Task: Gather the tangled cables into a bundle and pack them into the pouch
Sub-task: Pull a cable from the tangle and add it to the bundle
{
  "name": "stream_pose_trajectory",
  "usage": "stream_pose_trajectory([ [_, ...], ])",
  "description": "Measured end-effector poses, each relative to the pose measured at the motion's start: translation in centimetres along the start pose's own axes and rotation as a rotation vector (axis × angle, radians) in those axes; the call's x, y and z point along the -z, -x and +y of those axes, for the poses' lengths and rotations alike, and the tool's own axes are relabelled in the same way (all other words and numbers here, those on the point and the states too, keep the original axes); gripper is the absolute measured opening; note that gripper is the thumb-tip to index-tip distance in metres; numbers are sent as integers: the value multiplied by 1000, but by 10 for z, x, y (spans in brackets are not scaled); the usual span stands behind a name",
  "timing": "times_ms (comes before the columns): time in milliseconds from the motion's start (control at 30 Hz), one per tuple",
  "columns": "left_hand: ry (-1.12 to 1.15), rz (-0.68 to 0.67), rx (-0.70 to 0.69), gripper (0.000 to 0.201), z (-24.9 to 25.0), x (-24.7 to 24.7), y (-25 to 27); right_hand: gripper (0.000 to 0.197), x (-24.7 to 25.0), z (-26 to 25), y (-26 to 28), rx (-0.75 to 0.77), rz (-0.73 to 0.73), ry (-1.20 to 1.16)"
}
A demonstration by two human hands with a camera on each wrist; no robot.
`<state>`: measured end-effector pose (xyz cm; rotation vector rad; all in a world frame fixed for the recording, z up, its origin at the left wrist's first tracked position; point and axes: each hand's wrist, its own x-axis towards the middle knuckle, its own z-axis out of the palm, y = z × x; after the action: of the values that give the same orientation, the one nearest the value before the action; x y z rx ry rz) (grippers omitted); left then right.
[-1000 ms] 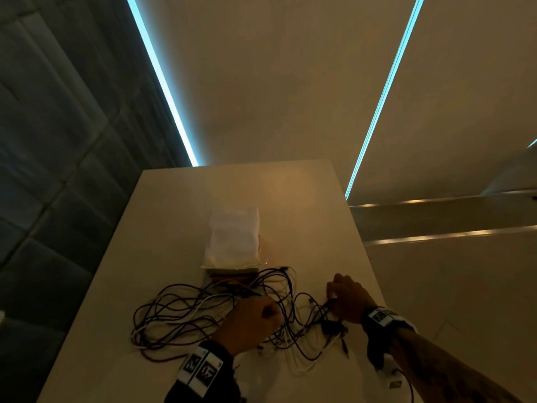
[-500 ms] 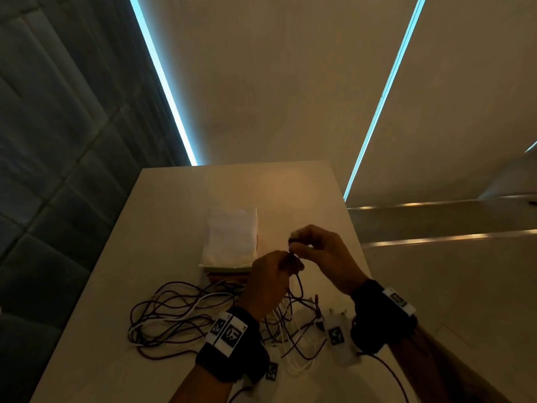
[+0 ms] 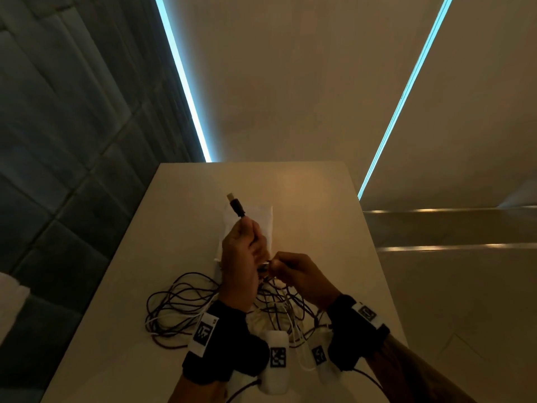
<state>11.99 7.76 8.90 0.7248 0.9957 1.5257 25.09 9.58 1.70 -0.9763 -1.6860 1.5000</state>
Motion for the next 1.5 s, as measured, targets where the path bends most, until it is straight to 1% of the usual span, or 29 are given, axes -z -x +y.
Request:
stream_pose_trajectory([
  [133, 45, -16, -85, 43, 29, 17, 0, 27, -11, 35, -5, -19, 11, 1],
  [233, 48, -47, -131, 49, 51, 22, 6, 32, -17, 47, -9, -25, 15, 28],
  [333, 42, -83, -192, 44, 75, 24, 12, 30, -19, 61, -9, -59, -3, 83],
  [400, 33, -77, -195, 44, 87, 28, 14, 39, -19, 66, -7, -91, 11, 100],
  [433, 13, -63, -173, 44, 88, 30, 15, 42, -19, 64, -7, -105, 32, 100],
  [467, -24, -41, -134, 44, 86, 32, 16, 41, -18, 58, -9, -103, 69, 98],
  [500, -81, -13, -82, 43, 80, 34, 16, 35, -16, 48, -12, -94, 117, 90],
  [567, -243, 51, 25, 41, 63, 39, 17, 25, -12, 17, -19, -57, 204, 38],
  [633, -331, 112, 143, 40, 48, 41, 17, 22, -11, -21, -24, 16, 232, -25],
  [667, -318, 133, 196, 39, 43, 42, 18, 21, -11, -40, -23, 68, 215, -59],
  [733, -190, 124, 243, 39, 38, 40, 18, 22, -16, -70, -18, 147, 125, -112],
  [800, 26, 39, 250, 42, 41, 38, 17, 26, -22, -83, -10, 160, 1, -101],
  [833, 112, -14, 246, 43, 45, 37, 17, 29, -25, -84, -6, 145, -36, -101],
  [867, 154, -59, 230, 42, 49, 35, 17, 32, -27, -82, -3, 126, -51, -118],
  [933, 147, -101, 175, 37, 50, 32, 18, 35, -30, -72, -1, 96, -37, -183],
  [1033, 119, -82, 54, 35, 45, 30, 19, 28, -30, -48, -1, 72, -13, -192],
  [1067, 126, -70, 33, 36, 42, 29, 19, 29, -31, -37, 0, 67, -18, -181],
  [1167, 139, -31, 17, 36, 38, 31, 18, 30, -36, -5, 2, 44, -15, -132],
  [1267, 126, 9, 18, 33, 37, 35, 19, 32, -41, 17, 1, 16, -8, -65],
  [1367, 105, 1, -3, 33, 42, 39, 21, 34, -44, 30, -2, 8, -19, -12],
  [1500, 59, -30, -80, 40, 52, 40, 24, 36, -47, 44, -2, 3, -17, 15],
])
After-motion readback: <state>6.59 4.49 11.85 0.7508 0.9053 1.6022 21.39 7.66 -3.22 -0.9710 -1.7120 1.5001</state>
